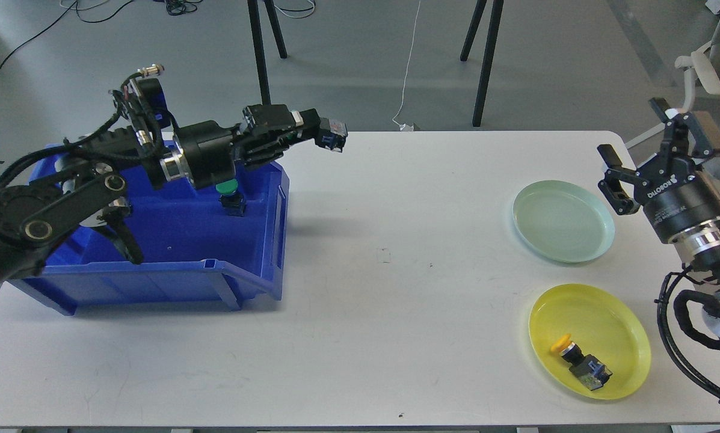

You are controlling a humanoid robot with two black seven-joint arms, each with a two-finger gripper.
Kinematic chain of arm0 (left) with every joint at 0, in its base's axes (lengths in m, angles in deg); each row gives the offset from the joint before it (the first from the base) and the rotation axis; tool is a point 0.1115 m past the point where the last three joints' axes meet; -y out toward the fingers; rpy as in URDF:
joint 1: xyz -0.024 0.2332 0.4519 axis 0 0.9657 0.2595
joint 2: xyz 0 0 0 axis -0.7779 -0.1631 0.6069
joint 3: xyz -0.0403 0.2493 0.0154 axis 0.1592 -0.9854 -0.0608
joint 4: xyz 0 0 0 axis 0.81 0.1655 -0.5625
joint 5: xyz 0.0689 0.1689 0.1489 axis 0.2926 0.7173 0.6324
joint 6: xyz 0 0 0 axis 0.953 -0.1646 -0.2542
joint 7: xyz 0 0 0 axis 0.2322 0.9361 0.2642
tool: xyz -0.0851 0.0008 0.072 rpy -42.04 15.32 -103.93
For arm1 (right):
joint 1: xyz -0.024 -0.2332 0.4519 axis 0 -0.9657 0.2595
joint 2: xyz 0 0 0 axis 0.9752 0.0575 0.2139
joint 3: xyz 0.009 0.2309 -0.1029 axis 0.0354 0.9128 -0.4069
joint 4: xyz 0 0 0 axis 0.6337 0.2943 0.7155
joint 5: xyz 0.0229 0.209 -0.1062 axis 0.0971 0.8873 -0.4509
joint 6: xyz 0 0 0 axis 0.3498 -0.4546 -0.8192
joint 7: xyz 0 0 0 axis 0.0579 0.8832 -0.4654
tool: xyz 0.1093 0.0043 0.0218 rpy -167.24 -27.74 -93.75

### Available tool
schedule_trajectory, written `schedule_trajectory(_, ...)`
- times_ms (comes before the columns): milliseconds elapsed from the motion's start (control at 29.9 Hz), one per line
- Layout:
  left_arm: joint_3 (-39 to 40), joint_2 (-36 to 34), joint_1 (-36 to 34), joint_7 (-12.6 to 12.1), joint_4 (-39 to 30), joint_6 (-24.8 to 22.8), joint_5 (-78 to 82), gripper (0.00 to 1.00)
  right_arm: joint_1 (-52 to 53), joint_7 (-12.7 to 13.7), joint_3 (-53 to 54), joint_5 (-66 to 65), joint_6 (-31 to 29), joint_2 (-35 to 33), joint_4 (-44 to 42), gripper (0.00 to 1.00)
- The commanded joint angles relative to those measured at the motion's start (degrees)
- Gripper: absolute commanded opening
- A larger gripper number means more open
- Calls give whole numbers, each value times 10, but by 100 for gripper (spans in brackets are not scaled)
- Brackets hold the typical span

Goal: Pass button and place on color plate
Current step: 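Lift the green button with the left gripper toward the right gripper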

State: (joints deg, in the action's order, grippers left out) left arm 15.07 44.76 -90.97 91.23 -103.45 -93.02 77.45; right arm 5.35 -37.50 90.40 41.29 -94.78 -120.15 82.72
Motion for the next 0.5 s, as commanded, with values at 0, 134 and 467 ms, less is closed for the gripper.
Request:
schedule_trajectory(0, -4, 32, 27, 0, -14, 0, 0, 11, 93, 0, -80, -12, 0, 50, -11, 97)
schedule_trajectory(134, 3, 34, 35, 0, -19, 0, -3, 11, 143, 0, -176, -34, 0, 124, -61, 97)
schedule_trajectory(467, 2, 32, 37, 0, -20, 0, -3, 11, 151, 0, -235, -110, 1, 294, -108, 97)
